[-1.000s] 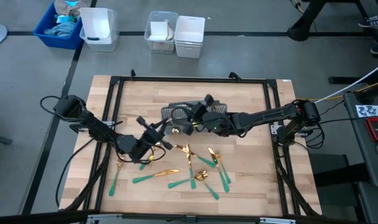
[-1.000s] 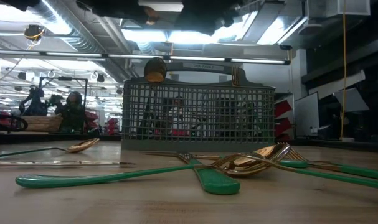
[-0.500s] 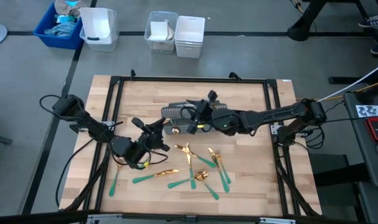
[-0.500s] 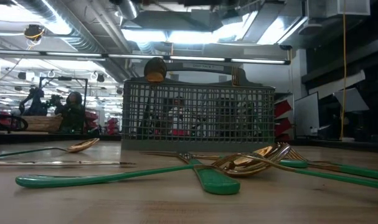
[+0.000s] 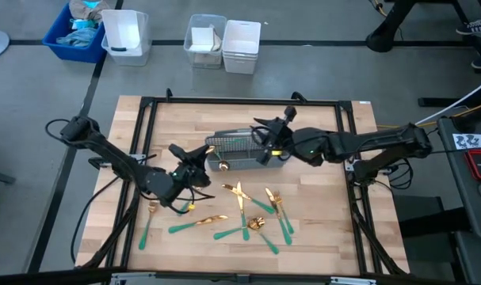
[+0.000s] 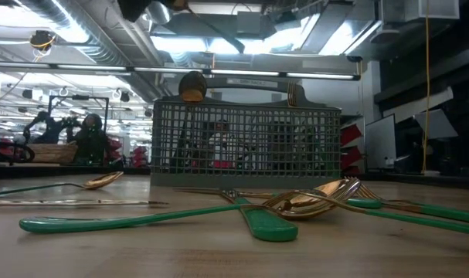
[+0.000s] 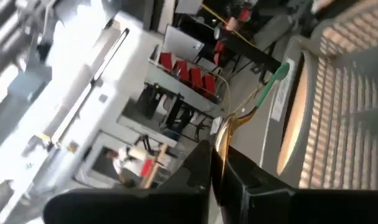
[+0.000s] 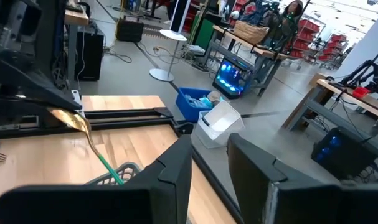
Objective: Sort silverware
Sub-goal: Put the green spoon in the gray silverware basket
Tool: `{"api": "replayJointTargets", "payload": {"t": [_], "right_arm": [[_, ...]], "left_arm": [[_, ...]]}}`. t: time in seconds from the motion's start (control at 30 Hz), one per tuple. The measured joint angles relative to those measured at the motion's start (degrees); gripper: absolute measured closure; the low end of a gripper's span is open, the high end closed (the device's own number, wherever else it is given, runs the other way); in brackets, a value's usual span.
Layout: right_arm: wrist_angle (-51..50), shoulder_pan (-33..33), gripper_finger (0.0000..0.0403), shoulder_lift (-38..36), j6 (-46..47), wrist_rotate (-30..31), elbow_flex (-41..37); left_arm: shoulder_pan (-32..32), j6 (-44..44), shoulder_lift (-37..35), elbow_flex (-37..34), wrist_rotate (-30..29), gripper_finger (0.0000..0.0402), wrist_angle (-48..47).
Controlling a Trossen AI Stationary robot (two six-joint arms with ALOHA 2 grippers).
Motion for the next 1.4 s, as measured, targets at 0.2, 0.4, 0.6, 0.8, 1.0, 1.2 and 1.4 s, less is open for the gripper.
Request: {"api": "replayJointTargets", "payload": {"t": [0.2, 0.4, 0.6, 0.8, 1.0, 1.2, 1.4], "right_arm": [[-1.9, 1.7, 0.0298, -1.7, 0.0, -0.2, 0.0], [-4.6, 2.7, 0.0298, -1.6, 0.0, -2.4, 0.0], [-7.6, 2.9, 0.0298, -1.6, 3.8, -8.9, 0.0], [-12.6, 2.9, 0.0298, -1.6, 8.1, -17.5, 0.0], [-18.4, 2.9, 0.0298, -1.6, 13.4, -22.0, 0.0], [-20.3, 2.9, 0.0298, -1.6, 15.2, -22.0, 0.0], [-20.5, 2.9, 0.0298, -1.6, 15.1, -22.0, 0.0]], "left_arm": [[0.3, 0.1, -5.7, 0.0, 1.4, 0.0399, -13.1], [0.3, -0.2, -12.3, 0.0, 1.6, 0.0398, -28.0], [0.3, -2.2, -15.8, 0.0, 10.9, 0.0399, -35.9], [0.3, -6.1, -16.3, 0.0, 15.0, 0.0399, -47.9], [0.3, -11.4, -16.3, 0.0, 15.0, 0.0397, -57.6], [0.3, -17.7, -16.3, 0.0, 17.6, 0.0399, -64.5], [0.3, -20.5, -16.3, -0.1, 23.4, 0.0395, -70.0]]}}
